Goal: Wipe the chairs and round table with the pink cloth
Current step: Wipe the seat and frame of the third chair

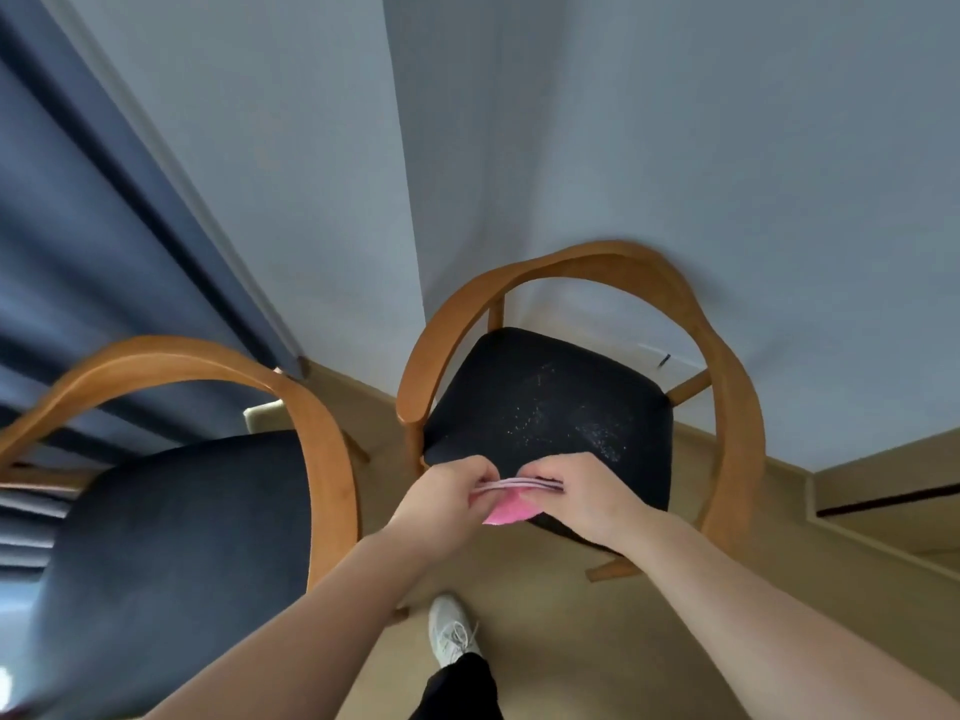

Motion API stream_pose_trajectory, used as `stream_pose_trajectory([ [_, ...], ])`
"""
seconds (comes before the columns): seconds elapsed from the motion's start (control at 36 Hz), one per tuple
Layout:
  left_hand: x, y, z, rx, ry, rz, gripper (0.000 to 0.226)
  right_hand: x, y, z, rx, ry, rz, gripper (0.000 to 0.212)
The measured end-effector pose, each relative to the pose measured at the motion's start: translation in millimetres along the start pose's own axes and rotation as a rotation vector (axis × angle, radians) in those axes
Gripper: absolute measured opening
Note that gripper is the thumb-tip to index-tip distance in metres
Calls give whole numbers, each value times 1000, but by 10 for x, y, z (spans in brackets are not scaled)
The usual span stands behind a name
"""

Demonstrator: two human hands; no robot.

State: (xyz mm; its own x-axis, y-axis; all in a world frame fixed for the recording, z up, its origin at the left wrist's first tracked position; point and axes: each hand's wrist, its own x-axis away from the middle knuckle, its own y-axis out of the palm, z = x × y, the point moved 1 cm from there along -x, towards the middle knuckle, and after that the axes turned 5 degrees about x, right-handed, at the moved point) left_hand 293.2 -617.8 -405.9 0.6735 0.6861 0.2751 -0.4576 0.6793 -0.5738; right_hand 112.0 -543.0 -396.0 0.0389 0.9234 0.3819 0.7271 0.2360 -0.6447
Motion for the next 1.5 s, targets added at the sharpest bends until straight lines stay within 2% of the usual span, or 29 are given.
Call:
stream_pose_trajectory([
  [0.17,-383,-191,-256,6,-65,-3,9,-515,-74,122,105,33,-8,21],
  [0.28,-632,-318,-539,-74,-137,107,13,-860,-85,330,153,24,-58,27],
  [0.42,-1023,-404,-886,-211,-262,183,23,-1315,-76,529,156,17,-162,22],
  [0.5,-1293,-419,-1077,-308,-261,214,20,-1568,6,648,158,9,-220,19],
  [0.61,-1668,-374,-1280,-387,-223,272,36,-1832,153,794,155,5,-258,26],
  [0.72,-1996,-285,-1367,-344,-257,346,41,-1975,287,889,104,-38,-355,20],
  [0.83,-2295,-175,-1493,-380,-231,305,45,-2168,368,1018,45,-46,-476,22],
  [1.06,-2420,-63,-1682,-523,-150,286,55,-3239,632,1376,191,45,-356,20],
  [1.17,-2452,-65,-1677,-496,-121,308,56,-3774,864,1458,397,-28,-325,17],
  [1.28,-2439,-66,-1685,-482,-95,320,54,-4064,996,1486,522,-112,-241,29],
  [1.36,-2452,-67,-1690,-475,-73,332,53,-4162,1041,1540,598,-182,-109,20],
  [1.42,-2460,-69,-1700,-481,-73,337,53,-4160,1086,1601,591,-172,5,41],
  [1.5,-2470,-67,-1708,-490,-77,341,53,-3988,1206,1710,566,-254,79,50],
])
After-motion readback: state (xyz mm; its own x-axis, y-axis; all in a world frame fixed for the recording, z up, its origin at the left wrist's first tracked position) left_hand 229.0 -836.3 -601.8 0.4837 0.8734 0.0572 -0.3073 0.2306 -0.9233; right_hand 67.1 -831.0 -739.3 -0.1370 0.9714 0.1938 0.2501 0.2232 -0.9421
